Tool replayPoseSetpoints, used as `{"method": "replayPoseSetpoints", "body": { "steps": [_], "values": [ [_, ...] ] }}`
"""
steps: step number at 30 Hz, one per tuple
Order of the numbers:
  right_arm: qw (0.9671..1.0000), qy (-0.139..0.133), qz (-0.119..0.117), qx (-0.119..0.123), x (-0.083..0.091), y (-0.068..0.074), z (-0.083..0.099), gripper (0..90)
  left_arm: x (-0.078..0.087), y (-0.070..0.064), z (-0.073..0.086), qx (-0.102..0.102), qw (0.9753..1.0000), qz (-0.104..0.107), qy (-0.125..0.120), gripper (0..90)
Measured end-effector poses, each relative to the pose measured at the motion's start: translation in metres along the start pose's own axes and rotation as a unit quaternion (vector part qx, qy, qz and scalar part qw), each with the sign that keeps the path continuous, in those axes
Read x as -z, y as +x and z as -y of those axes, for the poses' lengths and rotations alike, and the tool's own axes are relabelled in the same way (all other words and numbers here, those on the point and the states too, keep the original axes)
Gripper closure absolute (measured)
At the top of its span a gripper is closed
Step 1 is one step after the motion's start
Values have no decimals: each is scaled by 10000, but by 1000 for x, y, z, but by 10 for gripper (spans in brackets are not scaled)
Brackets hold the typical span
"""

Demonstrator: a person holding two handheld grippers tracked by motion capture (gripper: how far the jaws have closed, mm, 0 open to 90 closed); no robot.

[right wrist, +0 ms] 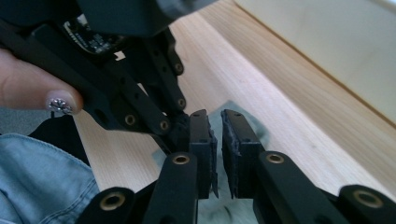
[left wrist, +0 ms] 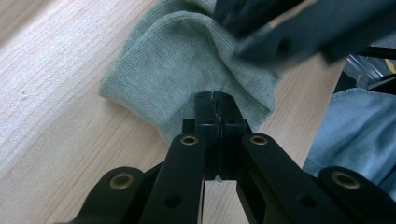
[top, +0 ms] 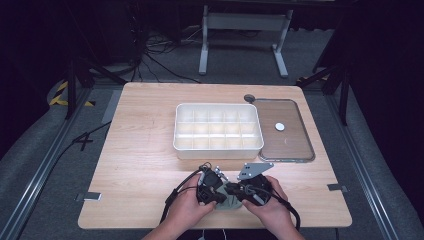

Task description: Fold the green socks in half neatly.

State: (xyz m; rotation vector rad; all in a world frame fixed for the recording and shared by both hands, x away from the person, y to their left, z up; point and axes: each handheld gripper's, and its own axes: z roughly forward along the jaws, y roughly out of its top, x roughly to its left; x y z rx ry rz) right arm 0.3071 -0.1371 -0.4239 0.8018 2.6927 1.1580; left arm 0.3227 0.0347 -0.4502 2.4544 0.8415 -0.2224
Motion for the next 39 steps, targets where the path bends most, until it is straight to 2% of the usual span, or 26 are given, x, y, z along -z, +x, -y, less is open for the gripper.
{"method": "replayPoseSetpoints", "body": {
  "steps": [5,11,13,14,16,17,18,20,23,26,30,35,36,37,39],
  "values": [
    [9996,238,105,-56,-10,-3,7,826,2,5,2,159,9997,182,-5,899],
    [9991,358,175,-122,-6,-12,18,815,4,6,0,125,9996,257,-32,897],
    [9990,390,172,-124,-6,-13,19,815,9,8,-1,136,9991,364,-154,896],
    [9988,422,213,-122,-7,-13,20,817,12,10,-2,125,9990,343,-274,894],
    [9986,475,192,-117,-10,-14,23,817,19,13,-4,203,9965,308,-744,884],
    [9986,485,173,-143,-11,-14,24,815,19,13,-5,229,9957,295,-845,887],
    [9986,486,168,-151,-12,-13,24,813,18,13,-7,182,9959,177,-873,889],
    [9985,496,166,-138,-12,-13,24,809,13,11,-10,-34,9972,-166,-733,894],
    [9986,490,149,-129,-11,-12,25,809,1,8,-12,-197,9984,-453,-273,899],
    [9983,542,137,-135,-8,-13,29,809,-4,7,-11,-273,9983,-451,-248,900],
    [9983,532,97,-201,-5,-15,33,810,-4,9,-9,-251,9986,-391,-258,900],
    [9979,613,31,-190,0,-14,30,778,-4,8,-9,-289,9983,-441,-267,900],
    [9980,586,-9,-252,5,-15,28,777,-4,7,-9,-262,9983,-465,-244,900],
    [9986,416,46,-317,15,-18,25,782,-4,7,-9,-250,9983,-456,-263,900],
    [9988,328,114,-359,20,-19,23,787,-4,7,-8,-241,9983,-455,-273,900]
  ]
}}
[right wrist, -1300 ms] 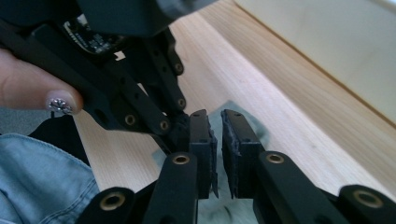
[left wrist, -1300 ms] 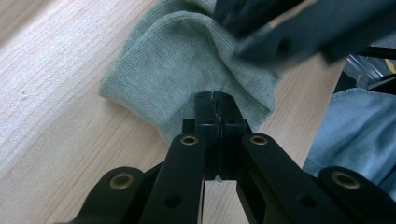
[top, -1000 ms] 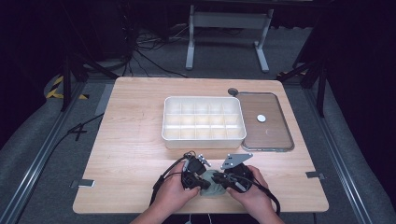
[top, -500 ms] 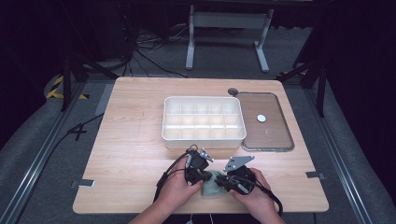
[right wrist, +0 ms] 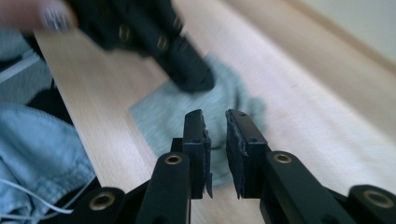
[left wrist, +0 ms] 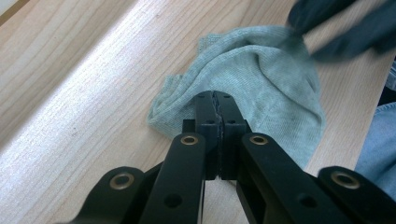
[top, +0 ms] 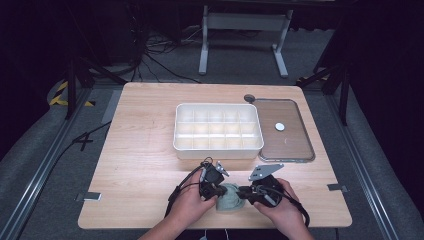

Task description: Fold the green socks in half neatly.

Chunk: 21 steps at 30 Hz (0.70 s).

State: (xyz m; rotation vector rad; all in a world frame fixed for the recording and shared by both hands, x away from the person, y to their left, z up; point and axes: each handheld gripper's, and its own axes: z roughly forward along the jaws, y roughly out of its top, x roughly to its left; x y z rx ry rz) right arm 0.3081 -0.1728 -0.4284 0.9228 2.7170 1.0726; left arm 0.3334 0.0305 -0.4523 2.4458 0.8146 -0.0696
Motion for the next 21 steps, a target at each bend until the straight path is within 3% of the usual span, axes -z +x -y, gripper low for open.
{"method": "replayPoseSetpoints", "body": {
  "steps": [4,6,10,13,17,21],
  "values": [
    [9995,-255,163,64,7,3,-6,808,1,1,-1,-14,10000,12,62,900],
    [9996,-125,174,193,-2,7,-7,814,1,1,0,-12,10000,10,26,900],
    [9987,413,159,233,-26,5,1,848,1,2,1,12,10000,66,-43,899],
    [9993,328,75,172,-31,4,5,863,6,4,2,27,9998,178,-133,896],
    [9990,373,125,224,-32,5,4,870,20,10,6,161,9983,444,-344,785],
    [9990,375,130,226,-32,5,4,870,31,17,12,45,9990,381,-245,752]
  ]
}}
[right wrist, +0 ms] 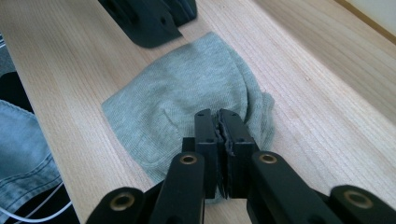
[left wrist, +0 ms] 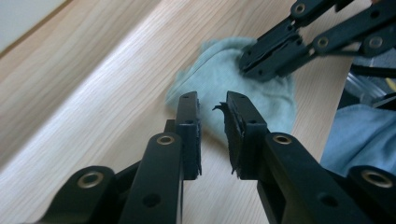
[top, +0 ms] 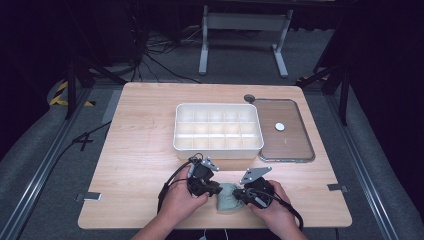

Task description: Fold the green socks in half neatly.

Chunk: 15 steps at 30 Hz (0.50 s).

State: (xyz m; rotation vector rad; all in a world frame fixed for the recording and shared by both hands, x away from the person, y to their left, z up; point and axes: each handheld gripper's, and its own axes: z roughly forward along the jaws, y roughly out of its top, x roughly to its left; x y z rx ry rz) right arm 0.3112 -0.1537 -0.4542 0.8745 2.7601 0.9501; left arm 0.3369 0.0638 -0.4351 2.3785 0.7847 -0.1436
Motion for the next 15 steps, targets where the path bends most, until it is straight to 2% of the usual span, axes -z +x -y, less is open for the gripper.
{"method": "replayPoseSetpoints", "body": {
  "steps": [4,5,6,8,9,11,13,15],
  "values": [
    [10000,-5,3,18,0,0,0,869,2,2,4,-151,9998,-55,113,743],
    [10000,0,18,31,0,0,0,865,1,3,5,-213,9997,-35,106,736],
    [10000,-28,1,24,2,1,-1,850,-2,4,8,-243,9995,1,204,732],
    [10000,-49,-22,17,5,1,-2,845,-3,4,9,-238,9993,-10,274,739],
    [9999,-120,-40,16,9,0,-3,843,-3,4,10,-165,9989,-28,428,741],
    [9994,-326,-87,-35,21,-3,-5,837,-4,5,12,-223,9987,-60,455,745],
    [9992,-384,6,-82,30,-7,-5,834,-5,5,13,-194,9985,-19,512,755],
    [9994,-297,130,-148,32,-12,-2,830,-5,4,13,-200,9983,-37,549,762]
  ]
}}
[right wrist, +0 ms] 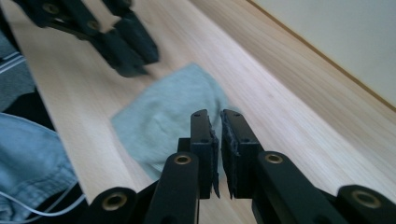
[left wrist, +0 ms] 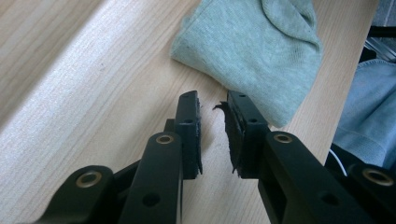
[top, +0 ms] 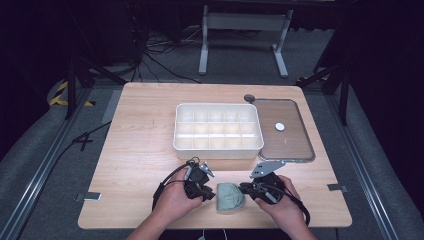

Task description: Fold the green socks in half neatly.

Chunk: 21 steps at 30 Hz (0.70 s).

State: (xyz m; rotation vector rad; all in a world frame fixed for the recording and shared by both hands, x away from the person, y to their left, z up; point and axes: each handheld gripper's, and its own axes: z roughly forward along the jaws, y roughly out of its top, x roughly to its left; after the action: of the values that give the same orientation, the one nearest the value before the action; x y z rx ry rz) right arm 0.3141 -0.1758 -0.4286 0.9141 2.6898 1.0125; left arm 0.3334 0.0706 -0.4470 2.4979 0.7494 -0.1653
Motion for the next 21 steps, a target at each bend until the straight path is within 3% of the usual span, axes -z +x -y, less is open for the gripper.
{"method": "replayPoseSetpoints", "body": {
  "steps": [3,11,13,21],
  "values": [
    [9998,188,-58,-94,-6,-5,5,826,-4,0,1,-29,9999,-18,117,773],
    [9986,435,-137,269,-19,11,1,802,-8,-1,0,-70,9998,39,169,808],
    [9972,510,-90,546,-21,21,-2,805,-8,-2,0,-96,9998,55,194,815],
    [9941,728,-54,797,-28,28,-2,865,-8,-1,0,-125,9994,197,242,803]
  ]
}}
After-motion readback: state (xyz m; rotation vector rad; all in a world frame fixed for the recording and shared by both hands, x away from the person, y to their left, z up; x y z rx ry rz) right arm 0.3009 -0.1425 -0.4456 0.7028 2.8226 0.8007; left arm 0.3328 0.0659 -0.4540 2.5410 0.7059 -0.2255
